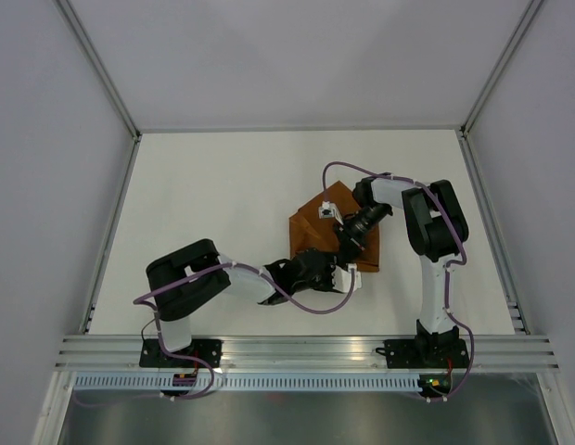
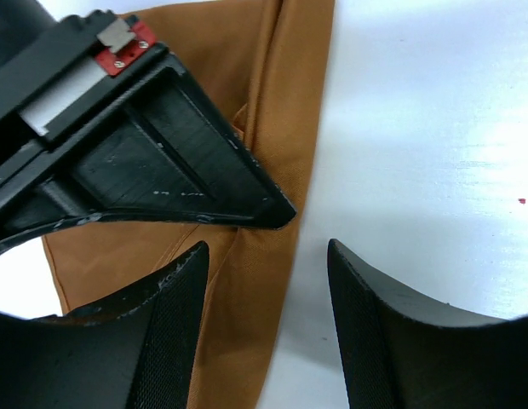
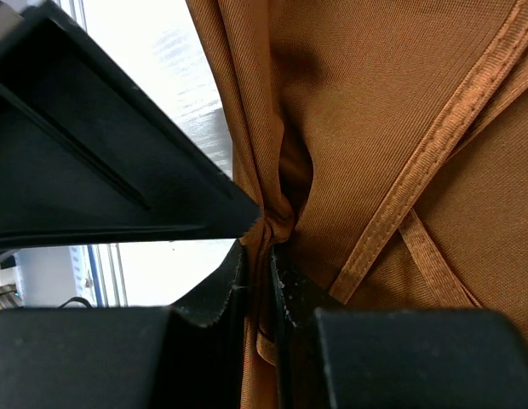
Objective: Fold the napkin, place the utensils inside, and roll it up
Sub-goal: Roll the napkin at the center of the board.
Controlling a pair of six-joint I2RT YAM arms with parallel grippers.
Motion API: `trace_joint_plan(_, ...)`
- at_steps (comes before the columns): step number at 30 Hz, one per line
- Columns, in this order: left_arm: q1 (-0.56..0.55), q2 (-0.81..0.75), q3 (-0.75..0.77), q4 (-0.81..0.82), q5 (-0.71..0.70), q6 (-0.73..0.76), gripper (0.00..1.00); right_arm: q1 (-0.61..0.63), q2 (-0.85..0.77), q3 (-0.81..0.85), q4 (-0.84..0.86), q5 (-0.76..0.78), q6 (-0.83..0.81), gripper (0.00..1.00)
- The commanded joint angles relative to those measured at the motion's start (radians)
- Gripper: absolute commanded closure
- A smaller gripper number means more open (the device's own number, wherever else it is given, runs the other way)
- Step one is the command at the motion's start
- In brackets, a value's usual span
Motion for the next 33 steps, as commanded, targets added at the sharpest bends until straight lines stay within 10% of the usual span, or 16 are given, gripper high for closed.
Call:
trace_joint_plan(1,-0.002,0.023,0.052,-0.039,0.044,0.059,0.37,-0.005,0.066,-0.013,0.097,0.14,-0.066,0.99)
trace_joint_plan(23,0.012,0.103,0.176,-0.331,0.224,-0.22,0.93,-0.034,0.066,-0.017,0.08,0.107,-0.078,0.98)
trace_joint_plan(33,0.087,0.137,0.273,-0.518,0.414,-0.341,0.98,-0.059,-0.1,-0.085,0.158,0.065,-0.024,0.62)
